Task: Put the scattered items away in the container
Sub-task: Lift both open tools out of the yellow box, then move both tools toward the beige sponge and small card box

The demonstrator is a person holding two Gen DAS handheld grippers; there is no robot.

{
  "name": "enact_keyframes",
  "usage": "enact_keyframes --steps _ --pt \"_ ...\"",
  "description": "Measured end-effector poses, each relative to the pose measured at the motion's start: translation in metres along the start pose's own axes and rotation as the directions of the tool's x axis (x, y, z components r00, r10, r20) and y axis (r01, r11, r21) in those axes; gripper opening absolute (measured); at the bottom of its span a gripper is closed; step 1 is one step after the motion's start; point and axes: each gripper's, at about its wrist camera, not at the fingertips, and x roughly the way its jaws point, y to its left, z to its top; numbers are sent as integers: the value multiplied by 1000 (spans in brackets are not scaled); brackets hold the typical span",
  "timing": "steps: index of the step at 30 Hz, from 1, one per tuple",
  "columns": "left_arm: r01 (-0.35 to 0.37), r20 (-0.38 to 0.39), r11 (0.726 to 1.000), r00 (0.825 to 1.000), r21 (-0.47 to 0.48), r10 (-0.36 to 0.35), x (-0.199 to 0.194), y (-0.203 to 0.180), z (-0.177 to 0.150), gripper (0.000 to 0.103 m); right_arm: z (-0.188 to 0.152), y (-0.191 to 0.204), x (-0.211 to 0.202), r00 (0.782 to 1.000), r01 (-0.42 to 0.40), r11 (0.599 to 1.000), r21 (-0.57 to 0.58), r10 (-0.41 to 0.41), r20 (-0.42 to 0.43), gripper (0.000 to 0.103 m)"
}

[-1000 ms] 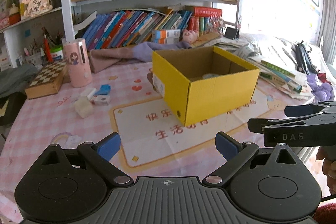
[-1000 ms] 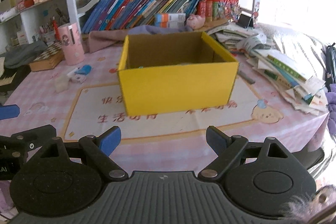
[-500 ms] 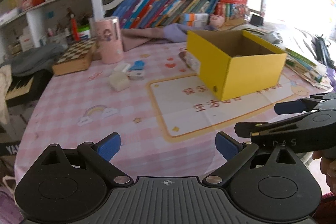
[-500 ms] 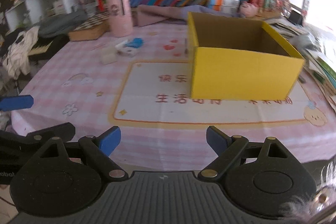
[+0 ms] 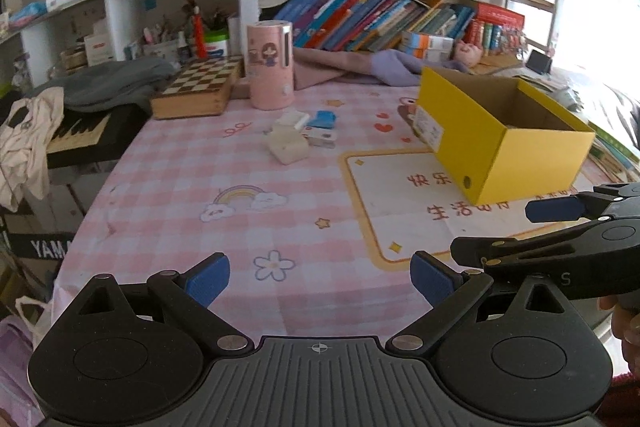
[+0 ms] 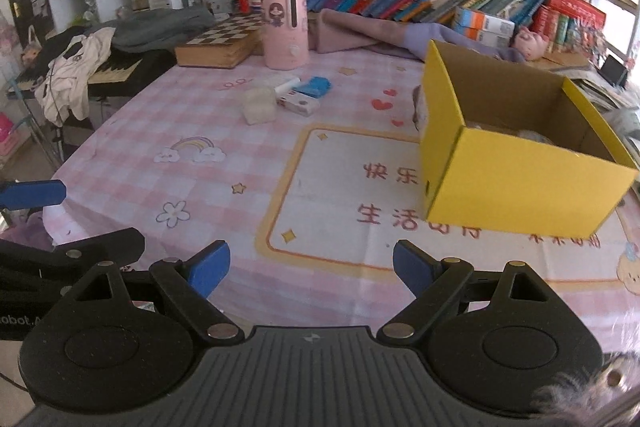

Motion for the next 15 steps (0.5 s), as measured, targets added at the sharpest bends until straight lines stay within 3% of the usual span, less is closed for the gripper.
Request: enact_keyframes --steps 15 --pt "-38 -2 999 999 -35 38 58 14 40 99 57 -15 59 999 -30 998 -49 31 19 85"
